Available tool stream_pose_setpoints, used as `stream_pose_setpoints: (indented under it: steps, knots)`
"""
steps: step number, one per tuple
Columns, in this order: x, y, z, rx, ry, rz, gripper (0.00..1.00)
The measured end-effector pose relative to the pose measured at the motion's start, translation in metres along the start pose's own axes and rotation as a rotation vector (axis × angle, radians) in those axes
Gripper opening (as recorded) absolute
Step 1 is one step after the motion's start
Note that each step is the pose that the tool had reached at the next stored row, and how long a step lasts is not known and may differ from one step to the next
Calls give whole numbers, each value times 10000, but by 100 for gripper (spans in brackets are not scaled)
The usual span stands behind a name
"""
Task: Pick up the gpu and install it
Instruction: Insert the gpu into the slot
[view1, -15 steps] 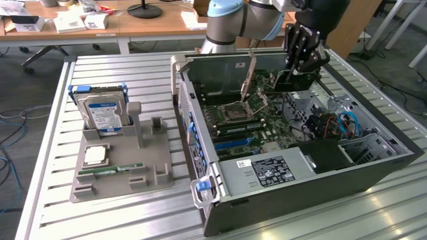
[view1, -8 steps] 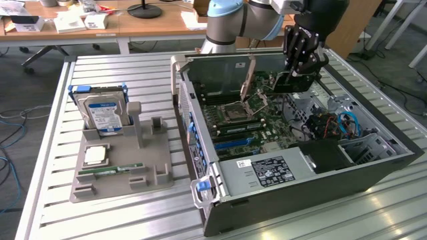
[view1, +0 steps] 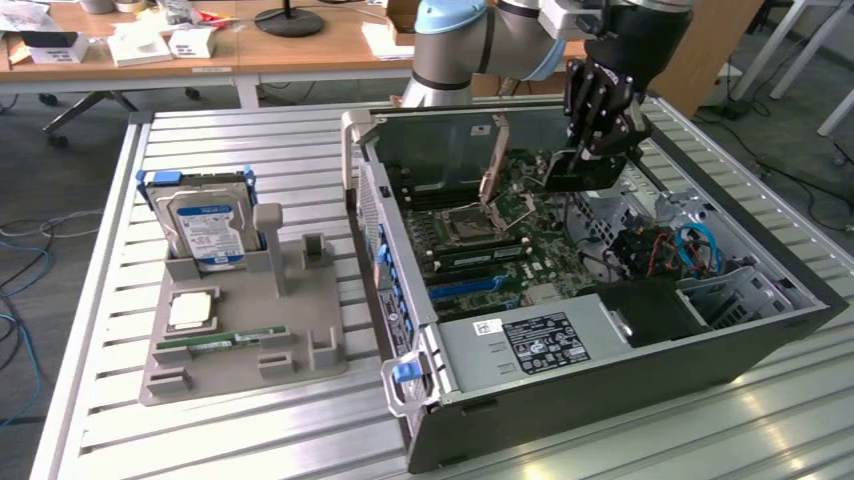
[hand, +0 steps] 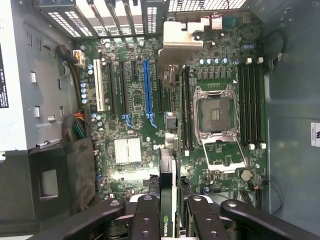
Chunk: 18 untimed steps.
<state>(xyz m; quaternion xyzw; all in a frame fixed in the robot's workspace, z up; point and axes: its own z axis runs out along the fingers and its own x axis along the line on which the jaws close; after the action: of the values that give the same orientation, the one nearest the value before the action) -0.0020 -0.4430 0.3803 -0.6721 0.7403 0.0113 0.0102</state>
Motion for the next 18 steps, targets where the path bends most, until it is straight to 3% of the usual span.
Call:
stream_pose_setpoints:
  steps: [7,18]
  knots:
    - [3,20,49,0,0,-5,26]
    - [17,144,82,-1,1,-26,26]
